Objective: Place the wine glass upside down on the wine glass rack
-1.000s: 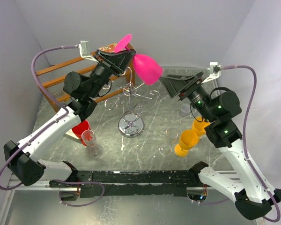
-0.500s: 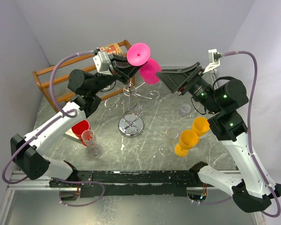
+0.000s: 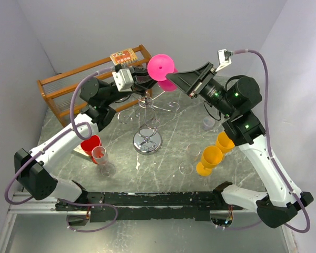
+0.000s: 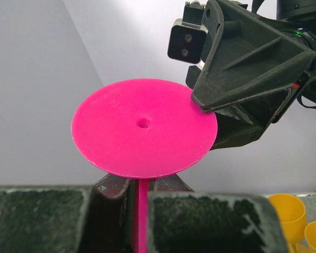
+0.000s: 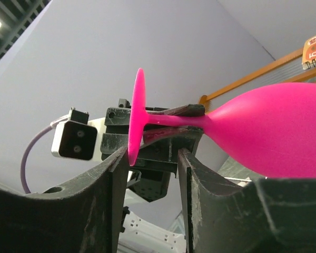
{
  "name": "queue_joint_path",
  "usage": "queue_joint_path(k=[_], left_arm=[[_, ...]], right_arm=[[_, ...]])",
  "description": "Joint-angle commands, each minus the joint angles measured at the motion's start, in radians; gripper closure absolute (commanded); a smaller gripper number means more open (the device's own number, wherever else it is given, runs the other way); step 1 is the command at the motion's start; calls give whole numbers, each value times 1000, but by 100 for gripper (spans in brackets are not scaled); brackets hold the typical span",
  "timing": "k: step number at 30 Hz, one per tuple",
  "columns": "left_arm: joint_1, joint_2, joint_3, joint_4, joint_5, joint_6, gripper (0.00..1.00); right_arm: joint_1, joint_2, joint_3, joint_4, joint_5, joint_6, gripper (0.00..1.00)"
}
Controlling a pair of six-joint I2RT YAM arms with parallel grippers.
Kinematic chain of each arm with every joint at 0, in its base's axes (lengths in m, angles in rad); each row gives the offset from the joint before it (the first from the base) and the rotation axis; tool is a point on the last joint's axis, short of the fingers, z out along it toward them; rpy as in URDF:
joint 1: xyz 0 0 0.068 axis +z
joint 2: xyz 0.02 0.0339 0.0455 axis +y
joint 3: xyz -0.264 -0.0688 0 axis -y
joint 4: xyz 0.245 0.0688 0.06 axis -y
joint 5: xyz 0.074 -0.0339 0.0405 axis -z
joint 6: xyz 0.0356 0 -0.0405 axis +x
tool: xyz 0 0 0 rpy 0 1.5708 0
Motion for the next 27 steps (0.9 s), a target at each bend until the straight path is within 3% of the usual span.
queue_joint_path(k=[1, 9, 13, 18, 20, 23, 25, 27], left_arm=[[-5, -6, 10, 28, 35, 43, 93], [-7, 0, 8, 25, 69, 55, 93], [-7, -7, 0, 18, 65, 76, 93], [-6, -19, -5, 28, 64, 65, 92], [-7, -30, -15, 35, 37, 43, 77], [-6, -58, -42, 62, -8, 4, 41], [-6, -90, -64, 60, -39, 2, 29], [-6, -130, -84, 18, -88, 21, 24]], right_arm=[[3, 0, 28, 35, -9, 61, 60], [2, 54, 108, -176, 72, 97, 71], [2, 89, 123, -181, 52, 125, 74], [2, 82, 112, -163, 67, 136, 100], [1, 67, 103, -153, 89, 135, 100], [1, 42, 89, -111, 119, 120, 100], [0, 29, 95, -95, 142, 97, 100], [1, 20, 107, -93, 169, 74, 100]])
